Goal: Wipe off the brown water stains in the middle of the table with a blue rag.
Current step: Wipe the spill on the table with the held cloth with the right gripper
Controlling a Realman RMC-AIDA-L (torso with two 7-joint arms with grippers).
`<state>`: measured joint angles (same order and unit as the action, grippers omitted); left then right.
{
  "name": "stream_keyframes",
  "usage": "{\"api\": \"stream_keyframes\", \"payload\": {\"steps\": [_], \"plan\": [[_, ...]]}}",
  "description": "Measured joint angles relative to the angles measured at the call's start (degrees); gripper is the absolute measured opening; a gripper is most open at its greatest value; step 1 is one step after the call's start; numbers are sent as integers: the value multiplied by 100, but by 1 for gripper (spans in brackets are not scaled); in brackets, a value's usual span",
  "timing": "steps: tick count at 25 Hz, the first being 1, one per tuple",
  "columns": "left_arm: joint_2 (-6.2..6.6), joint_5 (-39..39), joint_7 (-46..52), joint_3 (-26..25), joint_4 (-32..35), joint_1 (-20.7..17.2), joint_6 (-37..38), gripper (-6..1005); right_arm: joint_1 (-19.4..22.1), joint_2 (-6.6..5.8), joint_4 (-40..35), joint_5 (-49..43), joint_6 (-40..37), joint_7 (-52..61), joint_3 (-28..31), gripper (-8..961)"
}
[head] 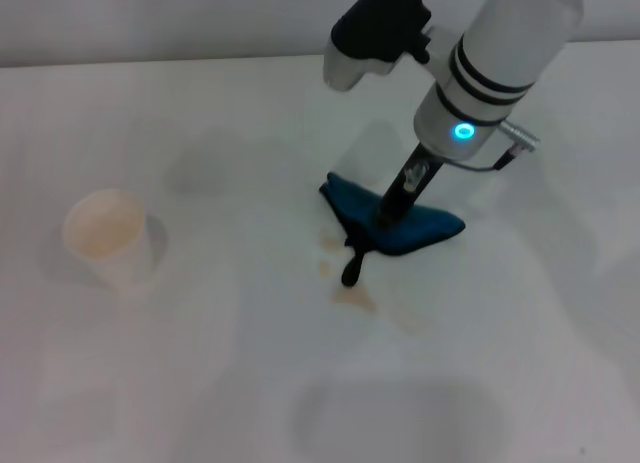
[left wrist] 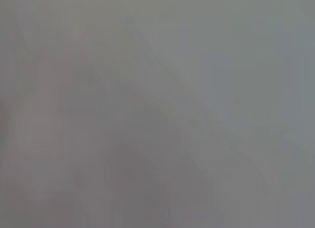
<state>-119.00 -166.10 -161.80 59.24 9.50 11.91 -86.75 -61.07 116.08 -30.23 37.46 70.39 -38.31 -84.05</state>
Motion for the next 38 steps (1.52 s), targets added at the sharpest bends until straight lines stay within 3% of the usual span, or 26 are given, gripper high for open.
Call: {"api": "stream_keyframes", "payload": {"steps": [7,13,22,30,38], "plan": [[-1,71,0,9,-1,48,3,880,31,11,174,377,448,-390,-457,68],[-4,100,0,9,-1,90,12,880,178,12,119,490,1141,-709,-517,68],[-9,100,0,9,-15,153,45,879,551,9,-708,864,2092,-1200,-541,65],[-9,97,0,103,-39,197,42,879,386,8,-536,1047,1304,-1080,-860,65],[-9,96,0,132,-83,225,36,879,-10,11,-102,1739,200,-742,-1843,65]]}}
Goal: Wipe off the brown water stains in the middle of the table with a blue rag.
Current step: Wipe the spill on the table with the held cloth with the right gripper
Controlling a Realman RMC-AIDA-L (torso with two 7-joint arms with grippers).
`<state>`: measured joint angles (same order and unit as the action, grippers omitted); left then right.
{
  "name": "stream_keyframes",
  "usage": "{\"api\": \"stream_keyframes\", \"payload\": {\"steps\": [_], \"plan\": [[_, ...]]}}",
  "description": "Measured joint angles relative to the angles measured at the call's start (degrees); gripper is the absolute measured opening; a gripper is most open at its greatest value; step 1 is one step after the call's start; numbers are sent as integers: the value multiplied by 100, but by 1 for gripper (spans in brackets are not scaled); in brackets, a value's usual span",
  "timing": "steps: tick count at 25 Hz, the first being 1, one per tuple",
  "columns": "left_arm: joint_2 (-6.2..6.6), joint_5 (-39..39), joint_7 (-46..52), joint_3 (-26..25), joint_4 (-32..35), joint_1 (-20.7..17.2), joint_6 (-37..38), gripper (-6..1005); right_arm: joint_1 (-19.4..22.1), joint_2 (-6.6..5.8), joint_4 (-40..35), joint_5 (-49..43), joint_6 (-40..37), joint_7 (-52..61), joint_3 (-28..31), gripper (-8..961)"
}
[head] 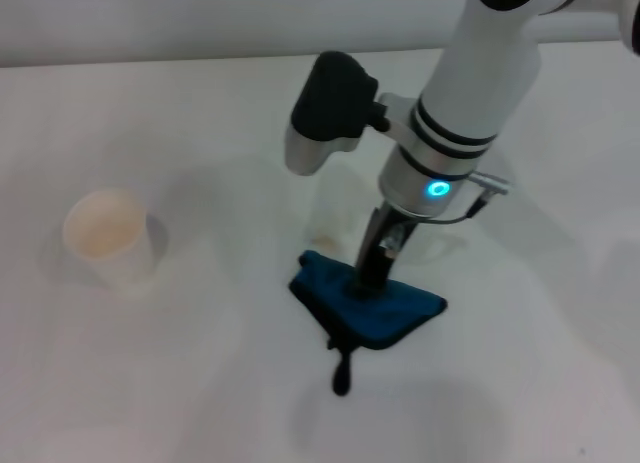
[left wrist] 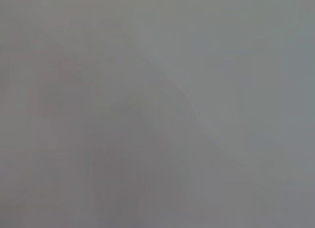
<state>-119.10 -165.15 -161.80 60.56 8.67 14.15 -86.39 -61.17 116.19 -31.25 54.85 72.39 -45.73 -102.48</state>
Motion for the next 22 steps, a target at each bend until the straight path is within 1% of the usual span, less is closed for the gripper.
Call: {"api": "stream_keyframes", "payload": {"steps": [9,13,17,20,22], "plan": [[0,0,0,-1,-6,-27,-9,879,-249,0,9,168,-659,213,-107,65],[0,0,0,-1,-6,-48,-28,879,-433,1,279,85,-1058,333,-146,65],[0,1,0,-1,-6,-63,-46,879,-604,0,623,-351,-1396,595,-187,65],[0,1,0,-1,-6,-106,-56,879,-595,-3,648,-859,-1573,938,-190,65],[0,1,0,0,-6,-118,-59,879,-571,-38,656,-1116,-1720,1154,-162,65]]}}
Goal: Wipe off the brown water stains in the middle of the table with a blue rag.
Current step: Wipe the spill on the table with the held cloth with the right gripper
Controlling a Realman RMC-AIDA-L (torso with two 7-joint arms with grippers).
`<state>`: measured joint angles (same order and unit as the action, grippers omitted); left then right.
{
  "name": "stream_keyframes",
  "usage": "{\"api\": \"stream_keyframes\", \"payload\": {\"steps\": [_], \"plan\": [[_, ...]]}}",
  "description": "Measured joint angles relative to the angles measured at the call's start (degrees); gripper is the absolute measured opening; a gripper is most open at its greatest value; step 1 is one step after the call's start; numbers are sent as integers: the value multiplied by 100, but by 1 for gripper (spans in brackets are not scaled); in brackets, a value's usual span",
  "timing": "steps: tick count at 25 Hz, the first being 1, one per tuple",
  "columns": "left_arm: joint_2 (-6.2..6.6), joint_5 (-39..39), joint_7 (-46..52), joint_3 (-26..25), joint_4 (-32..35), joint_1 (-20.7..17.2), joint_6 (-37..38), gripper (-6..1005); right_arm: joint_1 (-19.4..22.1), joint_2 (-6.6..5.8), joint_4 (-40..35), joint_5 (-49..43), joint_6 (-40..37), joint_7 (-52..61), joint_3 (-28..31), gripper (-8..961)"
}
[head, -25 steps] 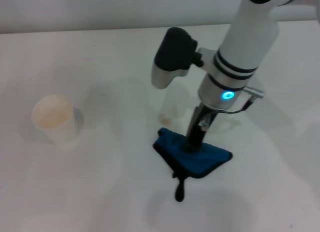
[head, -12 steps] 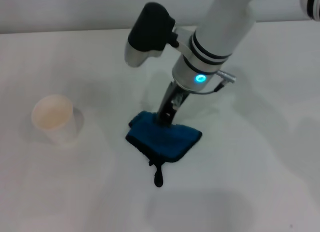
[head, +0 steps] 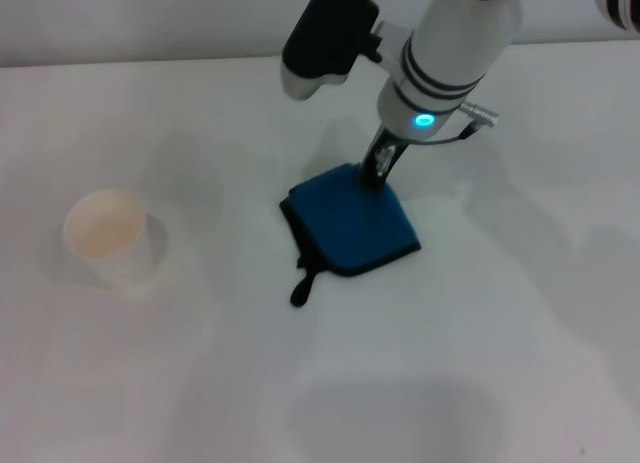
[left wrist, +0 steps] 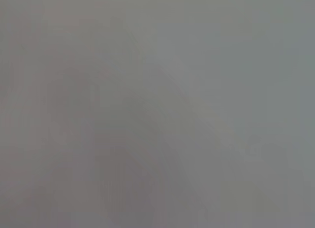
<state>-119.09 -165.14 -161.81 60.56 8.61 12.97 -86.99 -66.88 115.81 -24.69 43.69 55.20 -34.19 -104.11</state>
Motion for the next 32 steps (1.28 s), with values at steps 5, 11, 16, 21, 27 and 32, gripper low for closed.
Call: {"api": "stream_keyframes", "payload": {"steps": [5,11,16,21,27,32], "plan": [[-7,0,0,0,0,-5,-8,880,-18,-36,57,-237,-240,272,14,66],[-14,0,0,1,0,-5,-12,880,-23,-29,85,-1027,-468,920,20,66],[-17,0,0,9,0,-3,-12,880,19,-77,196,-1606,-330,1302,95,66],[-14,0,-1,9,0,9,-11,880,223,-103,94,-2532,175,1305,1024,66],[7,0,-7,9,0,49,71,882,1189,-69,-1574,-3202,1308,651,2505,66],[9,-12,-9,-7,5,107,81,881,1630,-56,-2346,-3050,1952,336,2803,66]]}}
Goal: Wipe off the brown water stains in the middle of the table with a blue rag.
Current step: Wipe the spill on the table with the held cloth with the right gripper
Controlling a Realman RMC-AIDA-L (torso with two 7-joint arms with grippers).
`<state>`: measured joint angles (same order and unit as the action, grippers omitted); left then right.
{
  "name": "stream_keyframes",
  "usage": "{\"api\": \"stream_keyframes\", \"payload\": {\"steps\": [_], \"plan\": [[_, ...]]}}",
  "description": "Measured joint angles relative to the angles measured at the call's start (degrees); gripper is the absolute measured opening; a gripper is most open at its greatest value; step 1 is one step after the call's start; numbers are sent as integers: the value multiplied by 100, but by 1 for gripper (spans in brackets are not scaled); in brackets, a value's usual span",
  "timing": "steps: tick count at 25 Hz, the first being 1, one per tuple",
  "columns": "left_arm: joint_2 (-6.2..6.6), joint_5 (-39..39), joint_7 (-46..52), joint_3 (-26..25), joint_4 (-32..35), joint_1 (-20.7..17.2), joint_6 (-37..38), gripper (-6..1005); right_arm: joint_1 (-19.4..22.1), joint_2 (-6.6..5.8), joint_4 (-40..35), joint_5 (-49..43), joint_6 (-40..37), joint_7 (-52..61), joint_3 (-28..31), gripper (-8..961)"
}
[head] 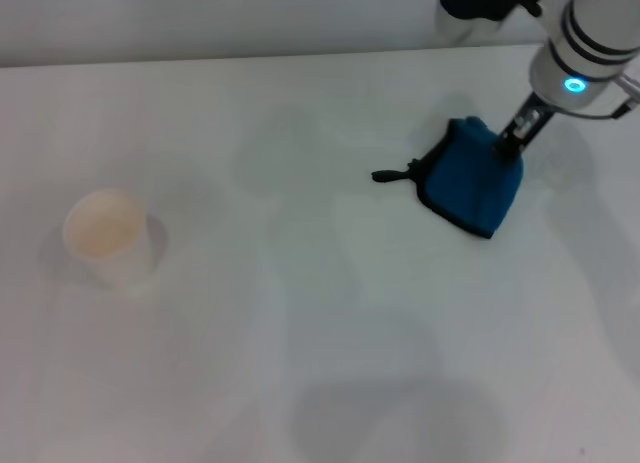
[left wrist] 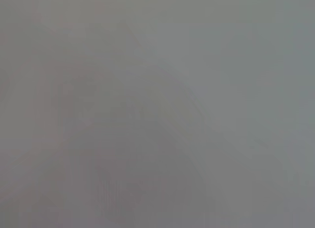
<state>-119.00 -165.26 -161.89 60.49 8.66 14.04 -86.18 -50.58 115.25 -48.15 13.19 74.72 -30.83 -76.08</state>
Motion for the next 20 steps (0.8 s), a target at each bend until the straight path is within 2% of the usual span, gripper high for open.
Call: {"api": "stream_keyframes", "payload": {"steps": [4,12,20], "plan": [[0,-7,0,-3,2,35,5,880,133,-4,58,56,59,-213,111,66],[0,-7,0,-11,-3,84,144,880,480,-5,96,467,36,-833,717,66],[7,-8,0,-20,10,128,331,879,765,-9,5,840,-147,-1039,813,74]]}}
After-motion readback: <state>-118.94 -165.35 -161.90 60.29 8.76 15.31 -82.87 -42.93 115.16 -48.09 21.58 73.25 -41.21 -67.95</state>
